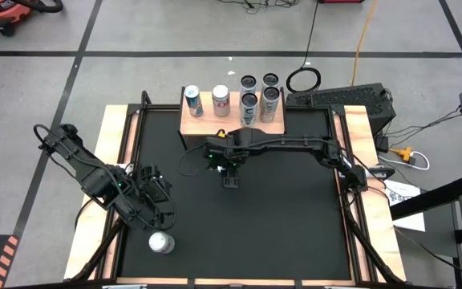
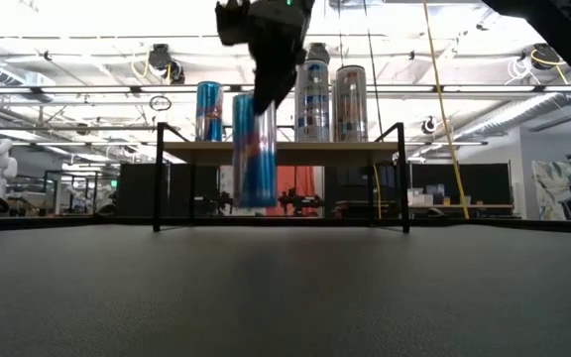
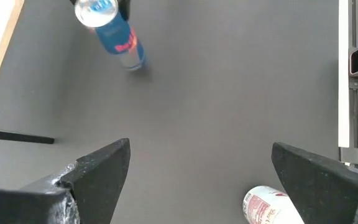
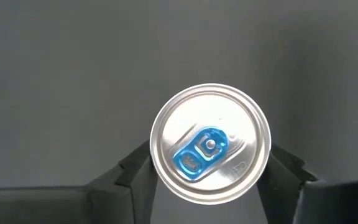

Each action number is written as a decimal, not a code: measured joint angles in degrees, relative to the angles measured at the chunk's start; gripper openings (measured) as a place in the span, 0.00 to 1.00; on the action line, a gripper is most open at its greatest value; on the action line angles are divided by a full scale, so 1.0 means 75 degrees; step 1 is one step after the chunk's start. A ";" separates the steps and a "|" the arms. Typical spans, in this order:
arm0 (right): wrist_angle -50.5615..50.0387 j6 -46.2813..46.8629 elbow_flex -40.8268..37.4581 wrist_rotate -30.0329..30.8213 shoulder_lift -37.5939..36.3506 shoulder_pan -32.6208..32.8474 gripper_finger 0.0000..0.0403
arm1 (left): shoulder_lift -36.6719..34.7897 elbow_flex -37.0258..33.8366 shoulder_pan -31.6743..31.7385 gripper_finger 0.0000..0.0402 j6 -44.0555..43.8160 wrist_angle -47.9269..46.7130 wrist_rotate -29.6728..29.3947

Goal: Place canned beverage on shelf
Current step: Put the blue soda can on the shelf aligned with the other blue soda can

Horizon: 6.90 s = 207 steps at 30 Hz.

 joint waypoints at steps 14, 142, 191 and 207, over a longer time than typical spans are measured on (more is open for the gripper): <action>0.0089 -0.0096 0.0711 0.0963 -0.1079 -0.0338 0.47 | -0.0003 0.0000 0.0000 0.98 0.0000 -0.0003 -0.0006; 0.1552 -0.0603 0.0716 -0.0519 -0.0979 -0.2445 0.72 | -0.0003 0.0000 0.0000 0.98 0.0001 -0.0003 -0.0001; 0.0659 0.0469 0.0716 -0.0157 -0.1453 -0.2381 0.01 | -0.0003 0.0000 0.0000 0.98 0.0058 -0.0006 0.0000; 0.0829 0.0629 0.0716 -0.0152 -0.1064 -0.2361 0.01 | 0.0000 0.0000 0.0000 0.98 0.0058 -0.0005 0.0000</action>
